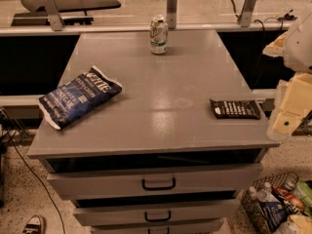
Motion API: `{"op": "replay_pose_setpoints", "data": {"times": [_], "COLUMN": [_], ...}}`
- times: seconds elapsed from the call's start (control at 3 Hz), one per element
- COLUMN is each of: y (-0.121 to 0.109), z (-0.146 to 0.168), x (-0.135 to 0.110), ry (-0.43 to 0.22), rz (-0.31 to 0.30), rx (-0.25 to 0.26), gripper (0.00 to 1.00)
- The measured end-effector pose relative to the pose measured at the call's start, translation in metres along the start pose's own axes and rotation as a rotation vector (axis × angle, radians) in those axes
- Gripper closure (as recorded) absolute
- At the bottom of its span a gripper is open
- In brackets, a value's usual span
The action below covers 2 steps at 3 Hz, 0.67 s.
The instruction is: Move 7up can near rxbar chocolate
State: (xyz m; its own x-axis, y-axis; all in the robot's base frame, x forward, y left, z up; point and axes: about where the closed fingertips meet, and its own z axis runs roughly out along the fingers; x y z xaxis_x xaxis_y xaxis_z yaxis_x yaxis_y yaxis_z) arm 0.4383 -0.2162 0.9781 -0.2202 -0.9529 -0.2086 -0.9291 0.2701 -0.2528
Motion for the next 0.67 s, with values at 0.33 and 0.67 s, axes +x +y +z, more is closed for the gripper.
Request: {"op": "replay_pose_setpoints", "data": {"times": [0.33,0.67], "y": [-0.001,-0.019], "z": [0.0,0.014], "x": [-0.001,-0.009], "ry": [-0.002,-0.039], "rz": [-0.001,0.008], "rx": [0.005,0.023], "gripper": [0.0,0.0]}}
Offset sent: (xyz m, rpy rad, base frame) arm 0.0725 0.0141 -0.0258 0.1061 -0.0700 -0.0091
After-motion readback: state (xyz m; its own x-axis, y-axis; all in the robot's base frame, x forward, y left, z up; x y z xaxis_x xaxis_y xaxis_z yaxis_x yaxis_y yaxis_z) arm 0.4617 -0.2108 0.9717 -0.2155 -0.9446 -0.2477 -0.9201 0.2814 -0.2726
